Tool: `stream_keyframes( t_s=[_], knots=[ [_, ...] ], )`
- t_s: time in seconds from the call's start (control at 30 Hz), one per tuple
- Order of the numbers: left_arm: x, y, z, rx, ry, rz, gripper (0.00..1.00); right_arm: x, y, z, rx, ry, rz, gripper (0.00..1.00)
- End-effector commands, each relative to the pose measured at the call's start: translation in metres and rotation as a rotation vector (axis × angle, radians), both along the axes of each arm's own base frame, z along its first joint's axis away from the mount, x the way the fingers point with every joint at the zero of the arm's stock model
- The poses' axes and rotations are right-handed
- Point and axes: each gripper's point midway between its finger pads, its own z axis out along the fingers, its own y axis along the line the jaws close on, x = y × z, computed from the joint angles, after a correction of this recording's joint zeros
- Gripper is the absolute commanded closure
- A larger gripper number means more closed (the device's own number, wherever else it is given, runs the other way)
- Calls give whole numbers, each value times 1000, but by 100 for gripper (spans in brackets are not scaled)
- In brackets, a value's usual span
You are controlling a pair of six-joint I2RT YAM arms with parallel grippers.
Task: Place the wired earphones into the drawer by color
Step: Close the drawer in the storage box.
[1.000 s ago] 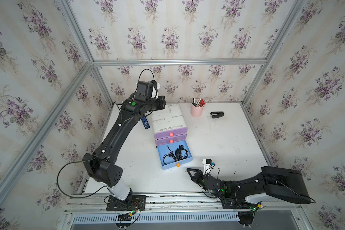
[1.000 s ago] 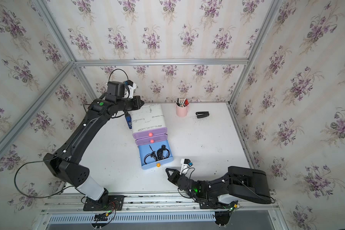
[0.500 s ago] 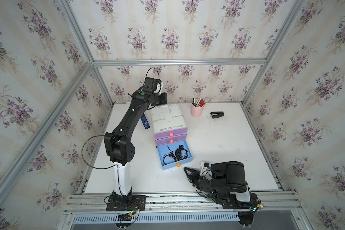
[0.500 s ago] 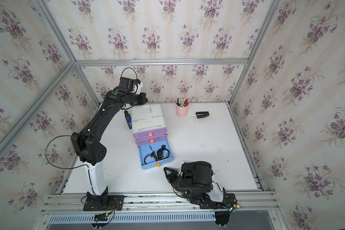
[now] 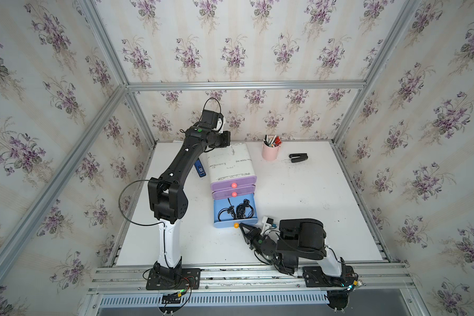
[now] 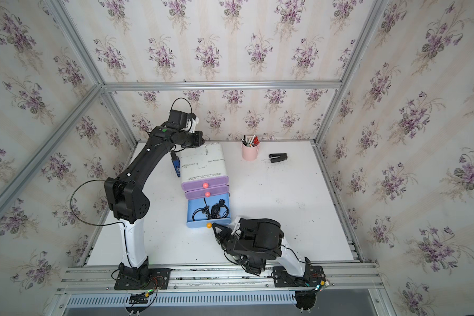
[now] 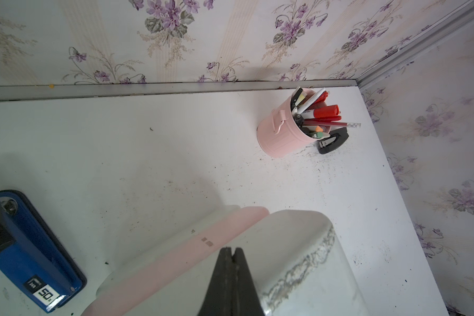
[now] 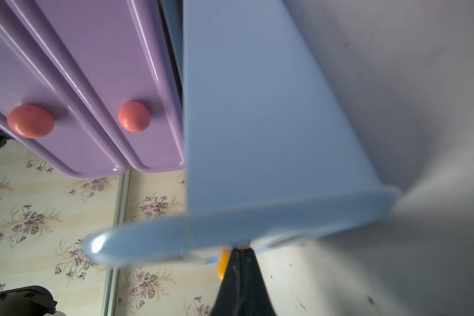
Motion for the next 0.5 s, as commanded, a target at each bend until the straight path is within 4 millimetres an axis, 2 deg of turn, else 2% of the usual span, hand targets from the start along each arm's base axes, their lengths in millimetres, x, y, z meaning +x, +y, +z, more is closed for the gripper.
stream_keyframes(
  t_s=[0.0, 0.23, 0.47],
  knots=[
    [-17, 1, -21, 20, 85, -29, 100, -8, 16, 10, 117, 10, 87, 100],
    [-26, -3, -43, 20, 129, -68, 100, 10, 20, 8, 121, -4, 71, 100],
    [-32, -4, -56, 17, 153, -88, 100, 32, 18, 12, 125, -32, 42, 100]
  ],
)
